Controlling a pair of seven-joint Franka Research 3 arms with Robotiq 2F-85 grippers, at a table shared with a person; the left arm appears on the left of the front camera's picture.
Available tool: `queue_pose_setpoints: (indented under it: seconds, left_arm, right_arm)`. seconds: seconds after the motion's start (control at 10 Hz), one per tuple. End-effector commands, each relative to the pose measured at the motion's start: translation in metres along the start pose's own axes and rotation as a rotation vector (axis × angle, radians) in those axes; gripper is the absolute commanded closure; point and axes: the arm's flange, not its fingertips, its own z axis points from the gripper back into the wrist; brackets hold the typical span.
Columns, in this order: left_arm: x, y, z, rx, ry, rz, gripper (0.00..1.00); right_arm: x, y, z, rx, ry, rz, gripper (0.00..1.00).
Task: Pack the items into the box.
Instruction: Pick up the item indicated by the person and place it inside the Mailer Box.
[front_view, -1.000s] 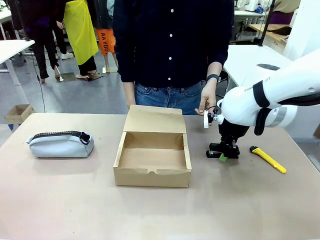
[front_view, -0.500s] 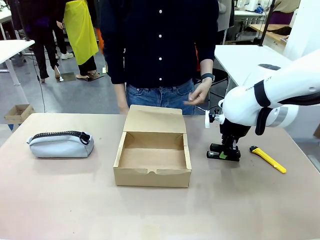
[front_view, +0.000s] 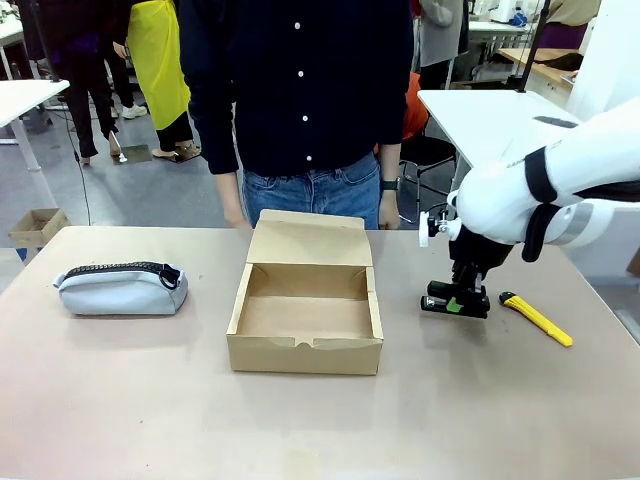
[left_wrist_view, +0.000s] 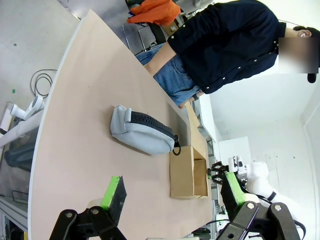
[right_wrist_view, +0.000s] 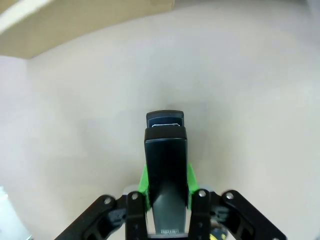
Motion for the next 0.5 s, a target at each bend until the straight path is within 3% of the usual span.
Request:
queue_pose_setpoints:
  seconds: [0.0, 0.2, 0.4]
  left_arm:
    - [0.001, 0.000, -0.001, -0.022, -0.020, -0.016, 0.00]
    - [0.001, 0.000, -0.001, -0.022, -0.020, -0.016, 0.00]
    - [0.001, 0.000, -0.001, -0.022, -0.020, -0.016, 0.00]
  right_arm:
    - [-0.043, 0.022, 0.067, 0.045, -0.085, -0.075, 1.00]
    - [-0.107, 0.057, 0.131, 0.082, -0.190, -0.367, 1.00]
    - [-0.151, 0.095, 0.158, 0.031, -0.225, -0.609, 1.00]
